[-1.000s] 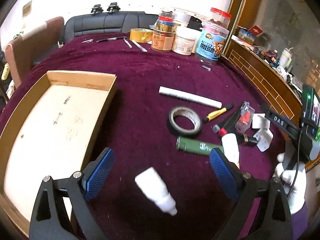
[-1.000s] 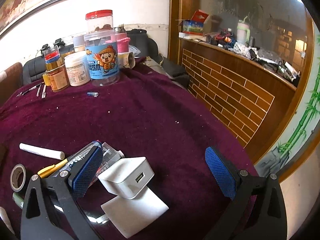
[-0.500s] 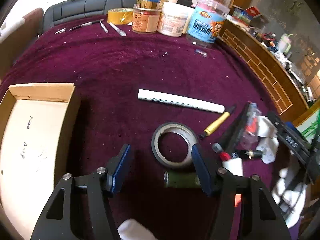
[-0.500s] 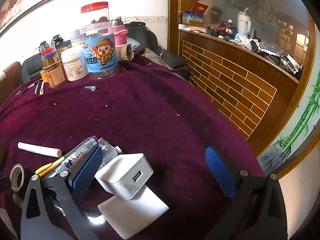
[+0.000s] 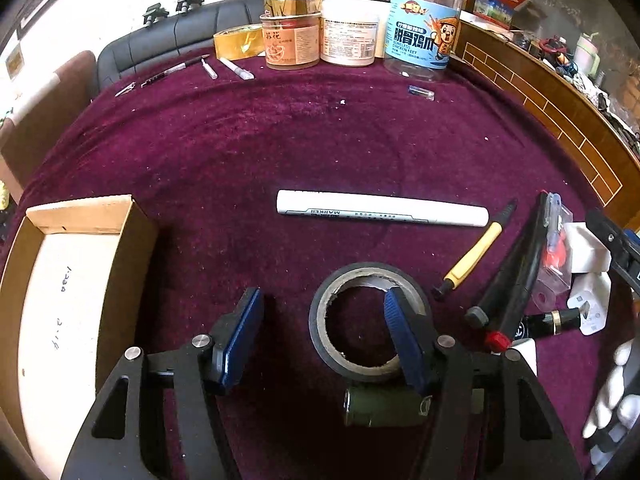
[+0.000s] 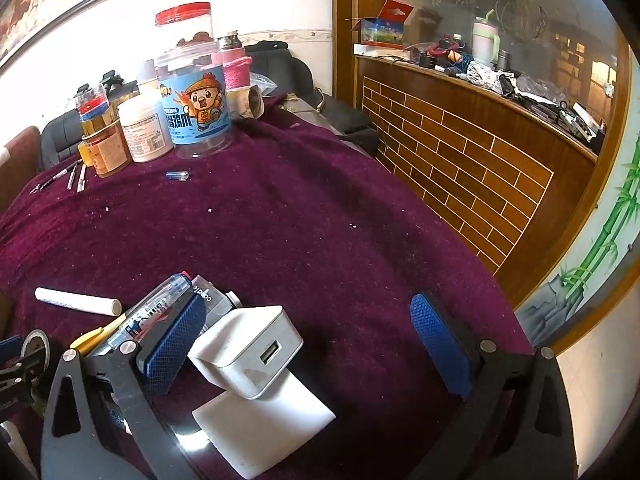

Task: Organize rigid objects
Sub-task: 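Lower the left gripper onto the black tape roll and close it, then lift the tape roll with the left gripper while the right gripper grasps the small white bottle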

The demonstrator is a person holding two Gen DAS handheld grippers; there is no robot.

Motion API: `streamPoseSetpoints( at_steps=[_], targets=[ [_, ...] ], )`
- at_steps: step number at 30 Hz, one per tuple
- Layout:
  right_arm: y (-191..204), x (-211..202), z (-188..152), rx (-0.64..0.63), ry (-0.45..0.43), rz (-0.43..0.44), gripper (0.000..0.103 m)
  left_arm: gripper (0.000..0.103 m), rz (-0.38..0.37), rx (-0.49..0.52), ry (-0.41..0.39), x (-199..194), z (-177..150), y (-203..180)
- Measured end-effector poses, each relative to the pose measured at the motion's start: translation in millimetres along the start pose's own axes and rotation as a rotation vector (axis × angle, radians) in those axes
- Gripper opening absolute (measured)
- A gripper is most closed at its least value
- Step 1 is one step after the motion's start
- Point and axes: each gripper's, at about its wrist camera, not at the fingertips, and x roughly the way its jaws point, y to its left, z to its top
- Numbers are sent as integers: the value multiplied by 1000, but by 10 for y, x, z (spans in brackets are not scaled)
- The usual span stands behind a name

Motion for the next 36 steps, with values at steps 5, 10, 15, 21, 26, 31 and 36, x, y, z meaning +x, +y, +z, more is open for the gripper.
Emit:
streamPoseSetpoints(
  at_steps=[5, 10, 15, 21, 26, 31, 36],
  targets=[
    [16, -41, 1, -8, -20, -7, 102, 65, -10, 2, 8, 43, 53, -1],
    [30, -72, 2, -11, -37, -9, 102, 65, -1, -7, 8, 62, 73, -19],
    [29, -75, 7, -12, -42, -12, 102, 24, -24, -25, 9, 75, 135, 2],
    [54, -84, 7, -25, -51, -13, 102, 8, -65, 9, 0, -47, 99, -91],
    [45, -73, 6, -18, -47, -11, 102, 8, -116, -36, -53, -438, 18, 19],
    [28, -63, -3, -11, -43, -6, 102, 8, -153, -121, -135, -1050, -194, 353],
    [-17, -54, -5, 10, -40, 0, 102, 8, -121, -206, -210, -1486, -533, 755]
  ],
)
